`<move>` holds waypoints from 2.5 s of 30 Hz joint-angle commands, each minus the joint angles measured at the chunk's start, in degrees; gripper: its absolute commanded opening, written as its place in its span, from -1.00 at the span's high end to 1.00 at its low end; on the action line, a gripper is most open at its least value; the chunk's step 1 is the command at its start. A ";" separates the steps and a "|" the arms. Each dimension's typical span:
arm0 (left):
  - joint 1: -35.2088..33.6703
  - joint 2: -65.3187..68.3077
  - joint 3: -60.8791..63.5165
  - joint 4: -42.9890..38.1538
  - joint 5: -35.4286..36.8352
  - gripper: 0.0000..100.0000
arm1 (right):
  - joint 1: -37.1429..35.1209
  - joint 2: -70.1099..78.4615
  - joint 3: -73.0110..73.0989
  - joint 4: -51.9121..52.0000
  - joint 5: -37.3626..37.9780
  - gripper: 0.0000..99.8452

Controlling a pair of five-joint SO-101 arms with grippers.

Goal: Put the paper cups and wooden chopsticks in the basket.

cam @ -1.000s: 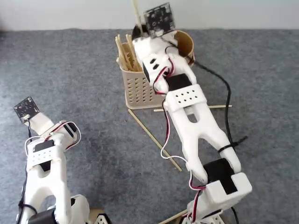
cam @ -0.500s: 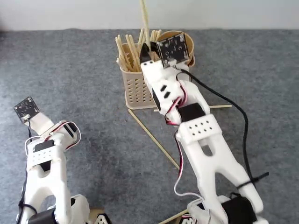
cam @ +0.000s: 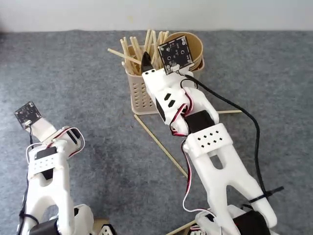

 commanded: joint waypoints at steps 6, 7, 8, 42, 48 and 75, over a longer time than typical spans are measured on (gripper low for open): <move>-0.09 -1.58 -1.45 -1.05 -0.62 0.62 | -1.45 -6.81 -0.53 6.02 -0.18 0.91; -0.09 -1.58 -1.45 -1.05 -0.62 0.62 | -1.45 -7.52 -0.53 5.76 -0.18 1.00; -0.09 -1.58 -1.45 -1.05 -0.62 0.62 | -1.54 -8.04 -0.53 5.67 -0.18 0.97; -0.09 -1.58 -1.45 -1.05 -0.62 0.62 | -10.24 26.68 -41.14 19.82 8.79 0.54; -0.09 -1.58 -1.45 -1.05 -0.62 0.62 | -9.10 33.45 -48.09 19.74 11.96 0.55; -0.18 -1.58 -1.45 -1.05 -0.62 0.62 | -8.66 29.49 -57.58 30.73 13.98 0.70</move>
